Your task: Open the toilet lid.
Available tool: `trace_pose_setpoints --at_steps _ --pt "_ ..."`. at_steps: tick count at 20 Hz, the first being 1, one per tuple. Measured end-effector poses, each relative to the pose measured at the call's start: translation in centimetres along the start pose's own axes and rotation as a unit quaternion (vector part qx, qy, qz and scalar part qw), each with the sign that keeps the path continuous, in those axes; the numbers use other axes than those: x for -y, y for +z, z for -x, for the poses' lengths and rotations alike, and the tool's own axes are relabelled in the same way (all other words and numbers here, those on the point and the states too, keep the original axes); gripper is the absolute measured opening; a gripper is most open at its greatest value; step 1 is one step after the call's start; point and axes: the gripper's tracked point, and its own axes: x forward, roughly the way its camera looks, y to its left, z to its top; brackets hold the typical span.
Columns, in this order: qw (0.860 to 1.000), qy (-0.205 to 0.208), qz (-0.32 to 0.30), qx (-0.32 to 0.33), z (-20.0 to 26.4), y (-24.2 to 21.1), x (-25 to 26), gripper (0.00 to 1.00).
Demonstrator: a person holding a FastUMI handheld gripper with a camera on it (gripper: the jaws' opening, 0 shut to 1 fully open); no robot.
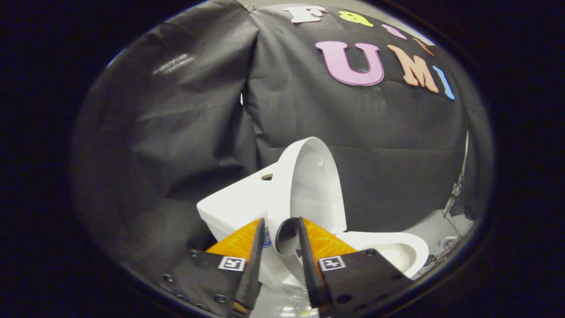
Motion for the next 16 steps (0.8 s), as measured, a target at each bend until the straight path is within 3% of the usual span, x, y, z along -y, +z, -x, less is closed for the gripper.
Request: trace_pose_setpoints --at_steps 6,11,16 --pt "0.999 -0.006 -0.008 0.032 3.4 2.1 1.5 0.96" --pt "0.998 -0.011 -0.019 0.052 6.2 3.2 3.6 0.98" --pt "1.000 0.006 0.002 0.019 7.9 2.0 5.4 0.98"
